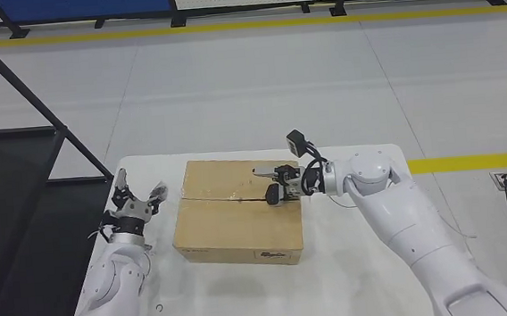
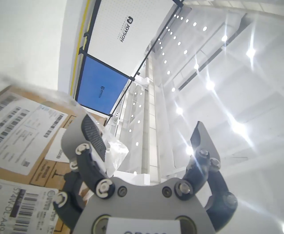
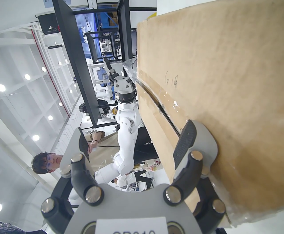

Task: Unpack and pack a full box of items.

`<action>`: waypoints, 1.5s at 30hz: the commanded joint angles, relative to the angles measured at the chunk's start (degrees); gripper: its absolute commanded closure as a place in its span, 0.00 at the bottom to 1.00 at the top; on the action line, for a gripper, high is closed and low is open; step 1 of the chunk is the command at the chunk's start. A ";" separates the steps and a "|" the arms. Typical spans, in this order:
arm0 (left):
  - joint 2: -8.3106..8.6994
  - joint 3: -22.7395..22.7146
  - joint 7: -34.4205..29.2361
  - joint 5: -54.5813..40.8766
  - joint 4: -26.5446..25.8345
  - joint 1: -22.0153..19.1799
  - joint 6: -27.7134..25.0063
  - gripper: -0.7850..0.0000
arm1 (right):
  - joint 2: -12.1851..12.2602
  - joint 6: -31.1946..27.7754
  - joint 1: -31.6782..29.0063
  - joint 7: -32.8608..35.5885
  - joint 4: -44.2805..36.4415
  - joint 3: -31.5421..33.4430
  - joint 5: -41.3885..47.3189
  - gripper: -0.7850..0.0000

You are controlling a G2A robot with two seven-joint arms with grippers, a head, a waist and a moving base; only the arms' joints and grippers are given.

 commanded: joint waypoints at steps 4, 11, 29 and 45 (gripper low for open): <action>-0.28 0.88 2.04 1.47 1.24 -1.83 0.86 0.00 | 0.20 0.33 -0.29 -0.22 -0.61 0.27 -0.29 0.00; -0.41 0.26 1.70 1.76 -0.88 -2.30 -0.68 0.00 | 0.37 0.84 -0.58 -0.42 -1.45 0.44 -0.48 0.00; -0.40 0.97 -1.13 5.84 -14.24 2.45 2.66 0.00 | 0.19 0.21 -0.31 -0.42 -0.56 0.21 -0.01 0.00; -0.96 5.74 -0.83 11.88 -15.58 0.84 5.08 0.00 | 0.63 -0.90 -1.30 -0.17 -0.63 1.09 0.42 0.00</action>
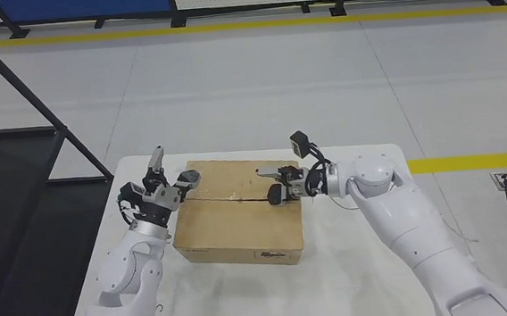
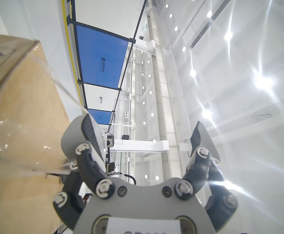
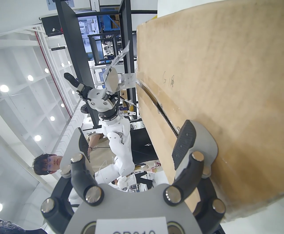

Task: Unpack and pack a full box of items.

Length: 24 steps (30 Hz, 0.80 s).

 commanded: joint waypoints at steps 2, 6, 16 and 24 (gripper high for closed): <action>-0.12 0.96 -0.16 1.43 -1.11 0.11 -0.35 0.00 | 0.12 -0.15 -0.25 -0.05 -0.15 0.23 0.04 0.00; -0.31 2.09 -0.07 2.29 -1.89 0.26 0.11 0.00 | 0.28 -0.27 -0.60 0.03 -0.48 0.49 0.12 0.00; -0.77 5.15 -0.28 5.29 -0.57 -0.68 2.18 0.00 | 0.77 -0.66 -1.62 -0.15 -1.59 1.36 0.30 0.00; -0.98 4.63 -0.31 4.65 -0.67 -0.45 1.19 0.00 | 1.06 -0.26 -2.07 -0.13 -2.48 1.61 0.05 0.00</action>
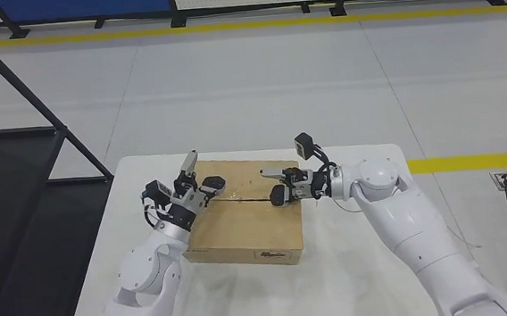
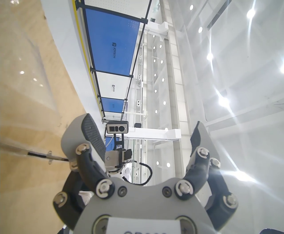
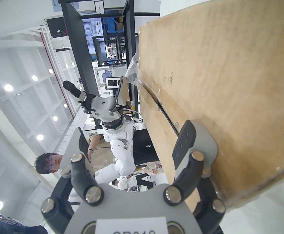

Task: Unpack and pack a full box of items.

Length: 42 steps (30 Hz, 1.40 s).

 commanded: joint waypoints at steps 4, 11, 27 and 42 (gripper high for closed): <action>0.09 -1.35 -0.67 -0.58 -2.17 1.18 -0.35 0.00 | 0.02 0.38 0.28 0.16 -0.32 -0.17 -0.17 0.00; 0.21 -2.49 -3.38 -2.29 -2.92 1.12 1.94 0.00 | -0.05 0.30 0.48 0.04 -0.26 -0.46 -0.18 0.00; 1.89 -20.90 -6.00 -10.00 -12.61 12.79 -0.21 0.00 | -0.23 0.70 1.29 0.16 0.83 -1.02 0.10 0.00; 3.69 -25.22 -14.64 -16.26 1.70 6.67 16.70 0.00 | -1.34 0.12 3.65 0.58 4.01 -2.87 0.73 0.00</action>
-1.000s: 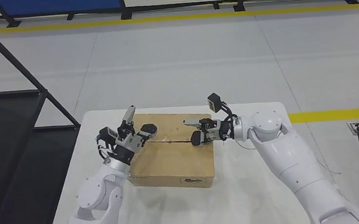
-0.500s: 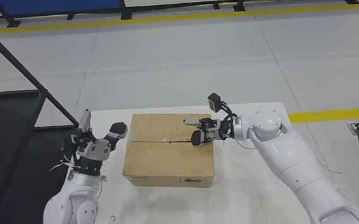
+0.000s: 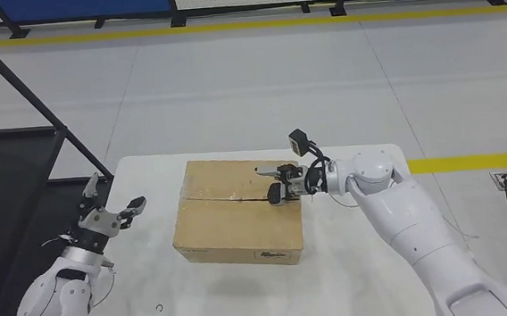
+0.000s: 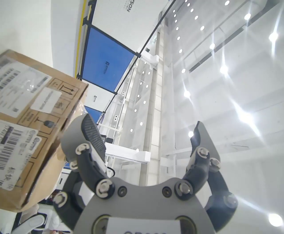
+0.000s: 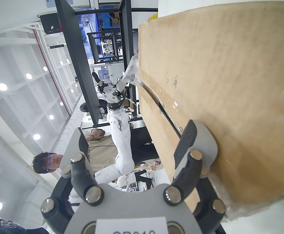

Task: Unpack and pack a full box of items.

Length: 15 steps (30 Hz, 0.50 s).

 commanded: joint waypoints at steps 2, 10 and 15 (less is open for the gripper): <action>-0.05 2.20 0.19 0.42 -0.28 -1.20 0.67 0.00 | -0.04 -0.20 -0.15 -0.29 0.23 0.01 0.16 0.00; -0.03 3.39 6.12 1.57 2.72 -2.79 -0.42 0.00 | 0.25 -0.34 -1.23 -0.87 -0.62 0.58 0.18 0.00; 0.94 4.28 4.71 11.00 8.23 -3.70 1.13 0.00 | 0.46 0.24 -1.57 -1.03 -1.30 0.89 -0.05 0.00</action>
